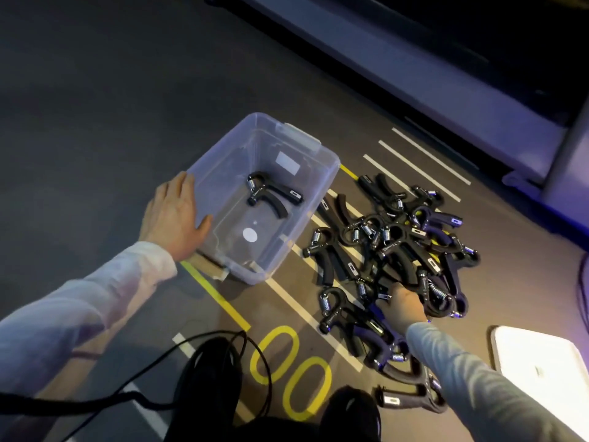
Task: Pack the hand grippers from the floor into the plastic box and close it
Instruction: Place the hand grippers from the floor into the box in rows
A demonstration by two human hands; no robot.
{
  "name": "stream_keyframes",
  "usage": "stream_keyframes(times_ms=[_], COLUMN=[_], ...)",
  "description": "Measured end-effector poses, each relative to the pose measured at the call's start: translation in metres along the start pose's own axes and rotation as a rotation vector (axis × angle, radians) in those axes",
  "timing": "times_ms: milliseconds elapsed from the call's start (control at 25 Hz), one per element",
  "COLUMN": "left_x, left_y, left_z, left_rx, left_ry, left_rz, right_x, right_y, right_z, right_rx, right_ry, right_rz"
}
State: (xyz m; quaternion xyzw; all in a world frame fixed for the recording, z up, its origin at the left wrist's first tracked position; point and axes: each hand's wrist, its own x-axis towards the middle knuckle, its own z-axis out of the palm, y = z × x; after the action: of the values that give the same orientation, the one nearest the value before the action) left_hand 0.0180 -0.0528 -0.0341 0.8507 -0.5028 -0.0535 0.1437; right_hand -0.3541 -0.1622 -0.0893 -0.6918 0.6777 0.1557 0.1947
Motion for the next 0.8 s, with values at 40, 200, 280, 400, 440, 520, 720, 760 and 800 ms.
stream_keyframes(times_ms=[40, 200, 280, 400, 440, 520, 720, 760, 800], left_x=[-0.002, -0.006, -0.008, -0.010, -0.011, -0.012, -0.014, -0.016, -0.017], left_y=[0.003, 0.013, 0.016, 0.020, 0.021, 0.027, 0.066, 0.078, 0.090], left_z=[-0.001, 0.000, 0.002, 0.003, 0.005, 0.007, 0.010, 0.010, 0.009], left_rx=[0.001, 0.028, 0.028, 0.024, 0.028, 0.021, -0.115, -0.136, -0.153], left_ry=[0.003, -0.013, -0.024, -0.042, -0.053, -0.071, -0.114, -0.125, -0.136], left_rz=[0.009, 0.052, 0.072, 0.098, 0.115, 0.167, 0.321, 0.364, 0.410], right_x=[0.000, -0.004, -0.007, -0.012, -0.013, -0.014, -0.008, -0.007, -0.006], right_y=[0.000, 0.000, 0.000, 0.001, 0.001, 0.003, 0.016, 0.018, 0.019], right_z=[0.005, 0.015, 0.018, 0.020, 0.020, 0.021, 0.030, 0.031, 0.031], right_rx=[-0.013, 0.121, 0.166, 0.135, 0.110, 0.074, -0.036, -0.067, -0.085], right_ry=[-0.008, 0.006, 0.004, 0.005, -0.001, -0.016, 0.012, 0.017, 0.024], right_rz=[0.031, 0.092, 0.097, 0.054, 0.024, -0.028, -0.123, -0.143, -0.159])
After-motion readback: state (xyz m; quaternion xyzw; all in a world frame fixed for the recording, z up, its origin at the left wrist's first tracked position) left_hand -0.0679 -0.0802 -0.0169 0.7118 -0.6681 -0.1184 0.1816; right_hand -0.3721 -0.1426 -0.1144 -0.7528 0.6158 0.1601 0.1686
